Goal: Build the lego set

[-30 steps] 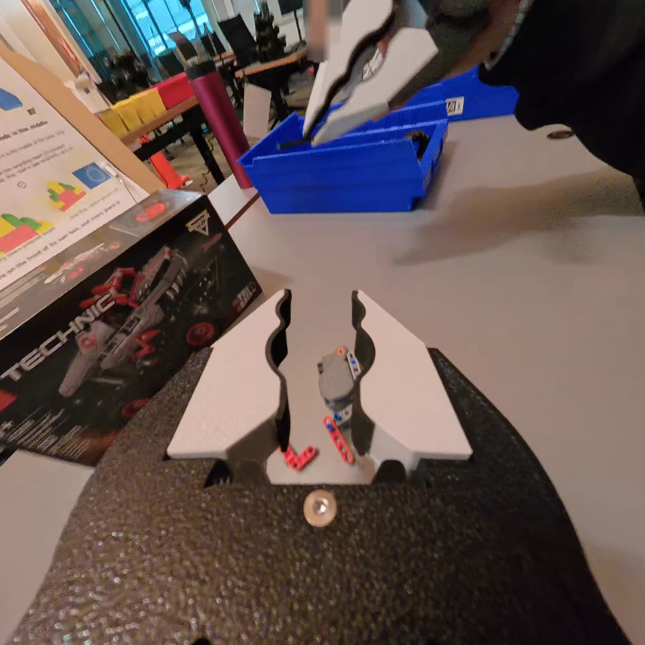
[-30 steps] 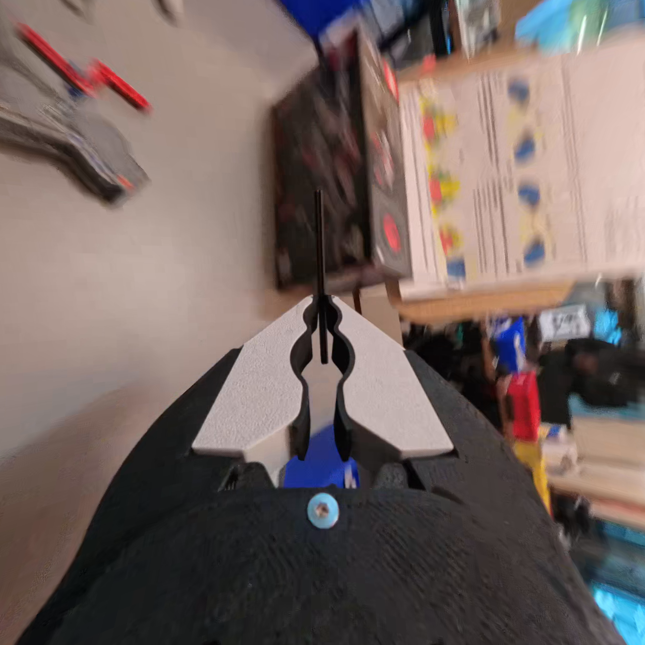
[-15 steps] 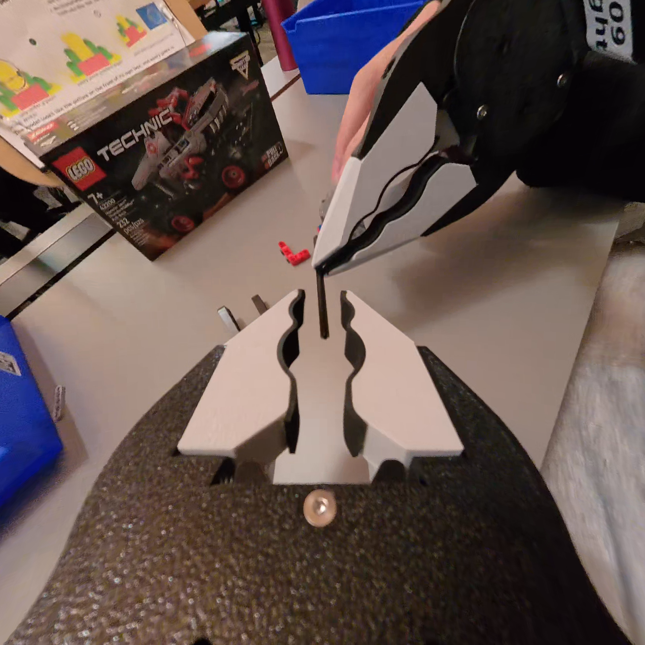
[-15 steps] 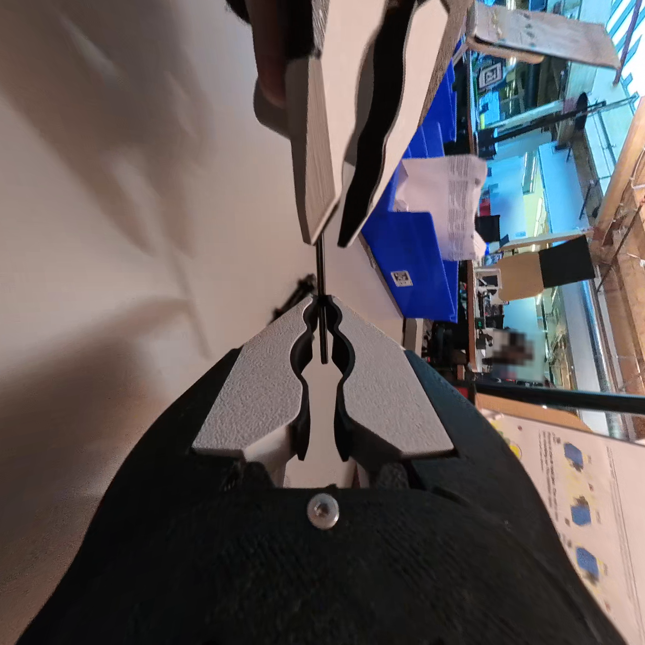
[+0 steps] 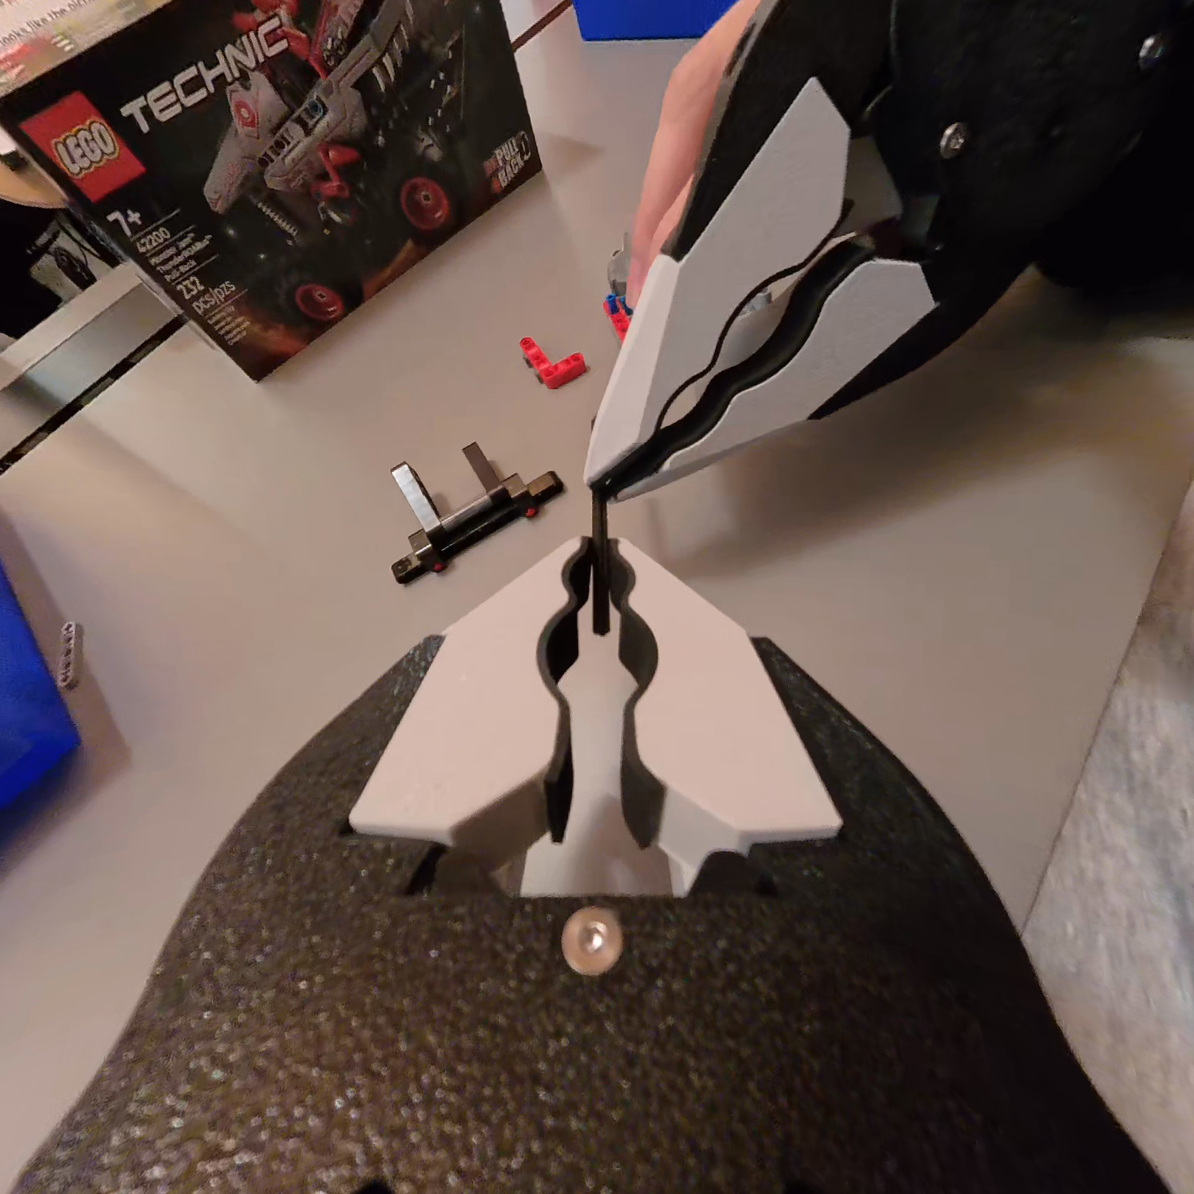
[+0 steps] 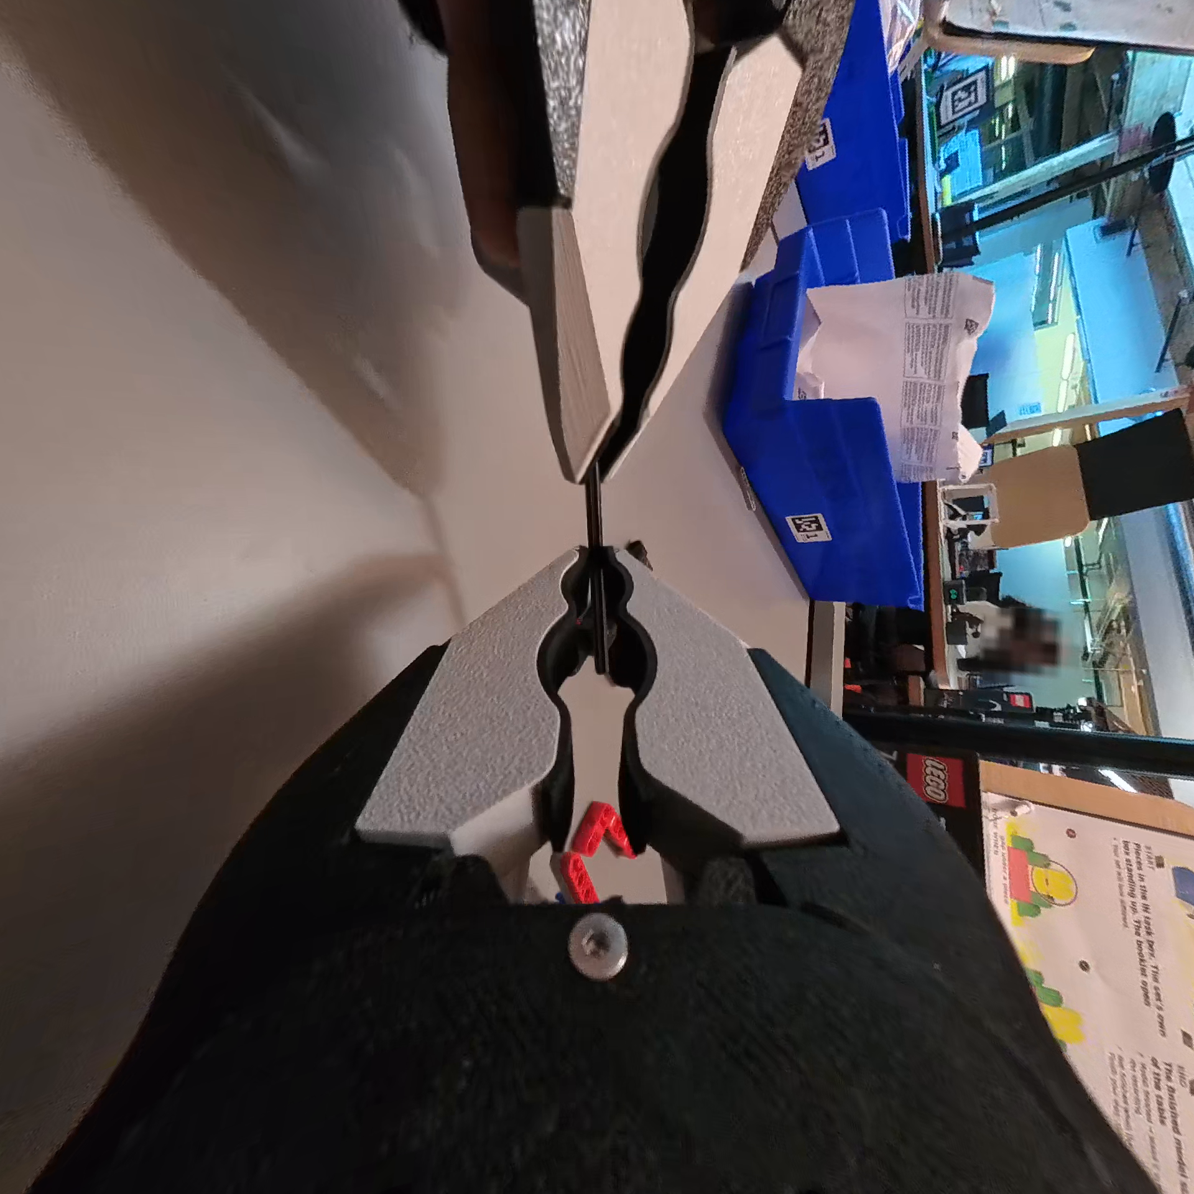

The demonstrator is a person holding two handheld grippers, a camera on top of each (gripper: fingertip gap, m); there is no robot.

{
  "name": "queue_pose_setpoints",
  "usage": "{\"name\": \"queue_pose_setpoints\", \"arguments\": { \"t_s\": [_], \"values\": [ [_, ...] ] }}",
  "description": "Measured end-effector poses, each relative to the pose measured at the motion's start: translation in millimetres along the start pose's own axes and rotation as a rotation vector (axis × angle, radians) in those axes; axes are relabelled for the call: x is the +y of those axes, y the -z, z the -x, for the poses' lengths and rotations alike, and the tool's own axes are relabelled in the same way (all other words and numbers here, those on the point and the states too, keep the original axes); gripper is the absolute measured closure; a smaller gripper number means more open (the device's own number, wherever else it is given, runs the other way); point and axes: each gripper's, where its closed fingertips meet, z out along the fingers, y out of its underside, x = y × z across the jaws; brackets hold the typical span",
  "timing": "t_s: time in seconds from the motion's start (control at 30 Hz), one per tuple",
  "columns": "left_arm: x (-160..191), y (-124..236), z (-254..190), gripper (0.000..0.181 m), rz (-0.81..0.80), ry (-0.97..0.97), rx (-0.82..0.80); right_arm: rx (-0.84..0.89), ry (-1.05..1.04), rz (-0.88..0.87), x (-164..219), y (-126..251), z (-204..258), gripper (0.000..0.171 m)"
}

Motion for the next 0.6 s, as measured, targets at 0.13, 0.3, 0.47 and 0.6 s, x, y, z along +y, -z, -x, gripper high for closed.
{"name": "queue_pose_setpoints", "arguments": {
  "t_s": [0.13,0.3,0.47,0.6],
  "values": [
    [3.1,-2.6,5.6,0.180,-0.002,0.017,0.010,0.004,-0.020,0.018,3.9,-6.4,-0.2,0.169],
    [20.8,2.1,22.2,0.179,0.065,-0.001,-0.038,-0.025,-0.249,0.089,18.1,-9.8,-7.2,0.149],
    [36.8,14.3,48.2,0.179,0.086,0.088,-0.104,-0.056,-0.564,0.324,57.3,-28.5,-7.2,0.139],
    [39.0,21.7,58.2,0.179,0.071,0.118,-0.132,-0.054,-0.660,0.405,74.6,-42.2,-5.1,0.145]
  ]
}}
